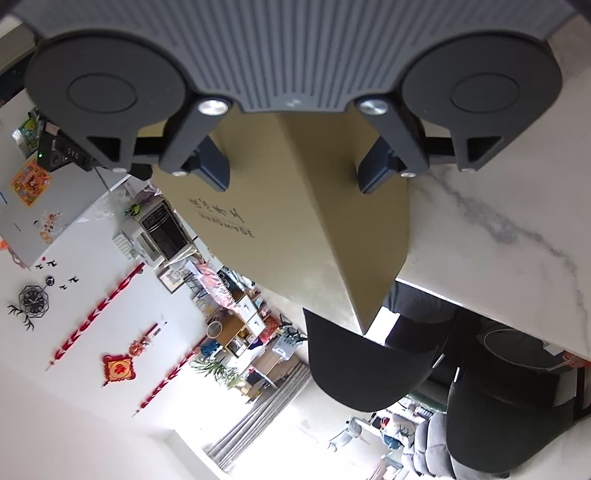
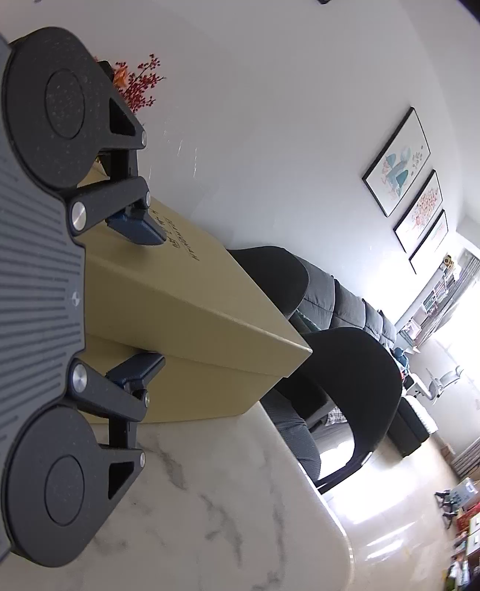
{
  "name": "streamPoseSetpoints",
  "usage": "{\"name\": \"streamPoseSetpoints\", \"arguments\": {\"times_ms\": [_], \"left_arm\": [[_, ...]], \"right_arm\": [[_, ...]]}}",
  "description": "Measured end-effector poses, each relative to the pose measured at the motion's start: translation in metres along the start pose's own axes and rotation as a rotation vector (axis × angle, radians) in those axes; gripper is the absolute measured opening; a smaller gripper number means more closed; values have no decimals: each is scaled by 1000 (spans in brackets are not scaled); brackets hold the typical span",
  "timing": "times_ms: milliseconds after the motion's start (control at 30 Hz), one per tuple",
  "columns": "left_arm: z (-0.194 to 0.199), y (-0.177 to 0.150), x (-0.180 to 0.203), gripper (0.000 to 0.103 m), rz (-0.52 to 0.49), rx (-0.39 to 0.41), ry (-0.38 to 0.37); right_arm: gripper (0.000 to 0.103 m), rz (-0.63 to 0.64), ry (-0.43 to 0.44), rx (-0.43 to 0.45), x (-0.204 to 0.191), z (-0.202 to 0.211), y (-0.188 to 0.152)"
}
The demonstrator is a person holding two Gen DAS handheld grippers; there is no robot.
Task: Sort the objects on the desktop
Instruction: 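Press the lid down over the box walls with both grippers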
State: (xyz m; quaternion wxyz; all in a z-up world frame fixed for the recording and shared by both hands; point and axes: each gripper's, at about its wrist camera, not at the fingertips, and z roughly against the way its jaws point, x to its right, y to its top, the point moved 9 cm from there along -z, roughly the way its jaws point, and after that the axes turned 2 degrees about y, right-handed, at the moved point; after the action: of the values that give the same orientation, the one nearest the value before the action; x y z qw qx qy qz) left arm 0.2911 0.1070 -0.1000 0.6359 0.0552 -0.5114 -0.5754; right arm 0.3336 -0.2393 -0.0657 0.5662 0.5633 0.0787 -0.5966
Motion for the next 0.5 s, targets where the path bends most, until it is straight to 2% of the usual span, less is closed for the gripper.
{"name": "streamPoseSetpoints", "arguments": {"times_ms": [367,467,500], "left_arm": [[13,-9,4,73,-66,110,-44],[14,-10,3,74,-63,139,-59],[13,-9,2,78,-55,140,-64]], "right_arm": [[68,61,-53,26,-8,3,-5],[68,56,-44,39,-6,4,-7],[68,54,-44,43,-6,4,-8]]}}
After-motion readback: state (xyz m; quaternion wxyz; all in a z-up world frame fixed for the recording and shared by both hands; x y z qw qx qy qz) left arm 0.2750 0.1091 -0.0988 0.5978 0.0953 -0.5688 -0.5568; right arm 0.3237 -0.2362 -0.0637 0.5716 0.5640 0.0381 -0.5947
